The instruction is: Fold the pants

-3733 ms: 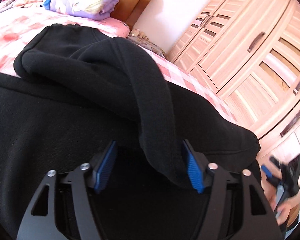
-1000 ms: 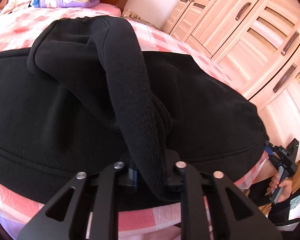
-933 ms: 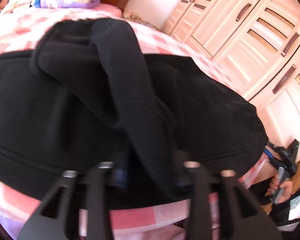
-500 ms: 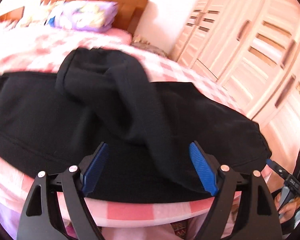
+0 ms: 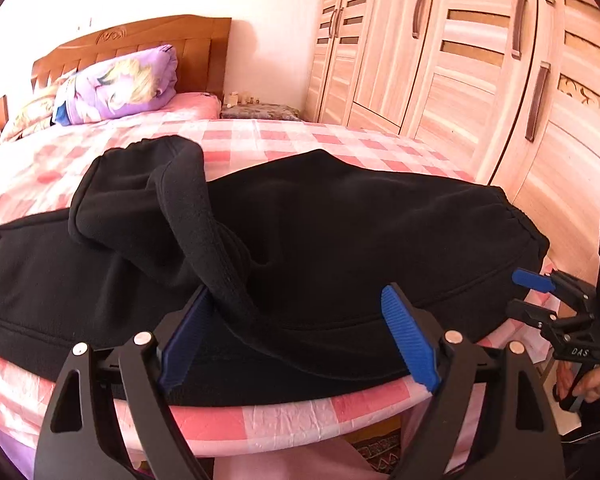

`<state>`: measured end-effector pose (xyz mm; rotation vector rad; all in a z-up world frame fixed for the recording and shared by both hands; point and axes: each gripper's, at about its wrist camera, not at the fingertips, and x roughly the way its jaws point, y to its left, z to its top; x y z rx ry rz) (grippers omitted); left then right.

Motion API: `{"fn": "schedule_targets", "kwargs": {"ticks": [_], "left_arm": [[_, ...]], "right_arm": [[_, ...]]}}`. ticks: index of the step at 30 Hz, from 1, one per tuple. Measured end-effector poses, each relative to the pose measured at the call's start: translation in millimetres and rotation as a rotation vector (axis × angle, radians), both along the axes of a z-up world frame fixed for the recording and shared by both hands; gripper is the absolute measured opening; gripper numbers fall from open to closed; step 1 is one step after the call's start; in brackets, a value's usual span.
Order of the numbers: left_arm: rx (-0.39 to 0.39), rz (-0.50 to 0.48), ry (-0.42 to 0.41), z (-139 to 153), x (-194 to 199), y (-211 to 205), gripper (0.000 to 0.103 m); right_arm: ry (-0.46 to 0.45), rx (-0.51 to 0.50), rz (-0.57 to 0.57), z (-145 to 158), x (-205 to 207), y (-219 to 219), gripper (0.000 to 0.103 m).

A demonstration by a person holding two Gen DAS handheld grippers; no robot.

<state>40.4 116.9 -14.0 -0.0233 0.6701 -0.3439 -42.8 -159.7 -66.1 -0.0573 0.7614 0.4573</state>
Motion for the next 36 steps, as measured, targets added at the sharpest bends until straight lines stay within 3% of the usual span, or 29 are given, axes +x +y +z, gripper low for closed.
{"fn": "schedule_targets", "kwargs": {"ticks": [4,7,11,16,19,22,27,29,33,36], "left_arm": [[0.043,0.002,-0.023,2,3,-4,0.086],[0.036,0.020,0.011,-4,9,2,0.087],[0.006,0.045,0.048,-10,13,11,0.087],[-0.003,0.074,0.045,-9,13,16,0.088],[0.035,0.089,0.030,-8,10,17,0.089],[0.054,0.120,0.014,-8,8,26,0.093],[-0.032,0.155,0.056,-16,12,46,0.094],[-0.040,0.168,0.048,-12,10,49,0.094],[-0.016,0.188,0.005,6,7,53,0.094],[-0.074,0.207,-0.017,33,21,66,0.099]], "right_arm": [[0.075,0.066,0.004,2,-3,-13,0.067],[0.022,0.148,-0.024,24,0,-24,0.067],[-0.025,0.053,-0.138,37,37,-24,0.067],[0.069,-0.094,-0.199,9,66,-19,0.068],[0.022,-0.097,-0.190,5,47,-26,0.068],[0.046,-0.102,-0.199,8,44,-30,0.068],[0.035,-0.063,-0.202,24,52,-23,0.070],[0.010,-0.054,-0.206,28,61,-12,0.076],[0.022,-0.050,-0.171,18,79,11,0.076],[0.062,-0.040,-0.153,4,84,20,0.076]]}}
